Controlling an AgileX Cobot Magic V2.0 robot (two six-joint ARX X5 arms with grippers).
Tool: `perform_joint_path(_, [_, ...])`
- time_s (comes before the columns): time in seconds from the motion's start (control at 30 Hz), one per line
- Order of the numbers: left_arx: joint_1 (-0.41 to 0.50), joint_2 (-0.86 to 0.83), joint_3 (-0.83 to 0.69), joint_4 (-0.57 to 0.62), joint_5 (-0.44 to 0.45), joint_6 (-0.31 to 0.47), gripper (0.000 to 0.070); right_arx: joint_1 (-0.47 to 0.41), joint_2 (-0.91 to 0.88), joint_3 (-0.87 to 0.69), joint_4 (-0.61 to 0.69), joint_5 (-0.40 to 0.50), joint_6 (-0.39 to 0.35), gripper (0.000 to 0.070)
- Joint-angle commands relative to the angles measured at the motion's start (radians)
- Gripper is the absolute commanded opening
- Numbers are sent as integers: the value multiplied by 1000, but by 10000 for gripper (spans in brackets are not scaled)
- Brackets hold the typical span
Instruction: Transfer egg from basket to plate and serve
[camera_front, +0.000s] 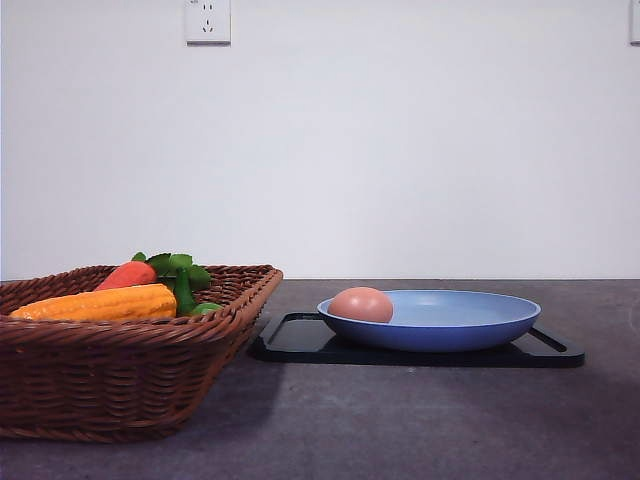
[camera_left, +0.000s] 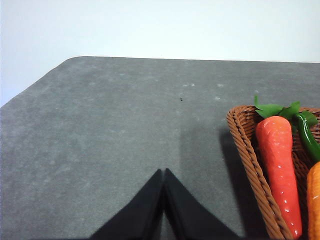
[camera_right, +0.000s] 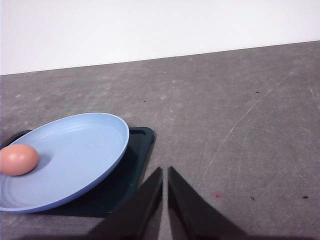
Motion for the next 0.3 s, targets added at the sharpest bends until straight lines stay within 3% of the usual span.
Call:
perform_joint_path(0.0, [1, -2, -27, 14, 1, 2, 0, -2, -2, -2, 11, 3, 11, 0])
perform_joint_path(0.27, [1, -2, -27, 14, 1, 2, 0, -2, -2, -2, 11, 3, 11, 0])
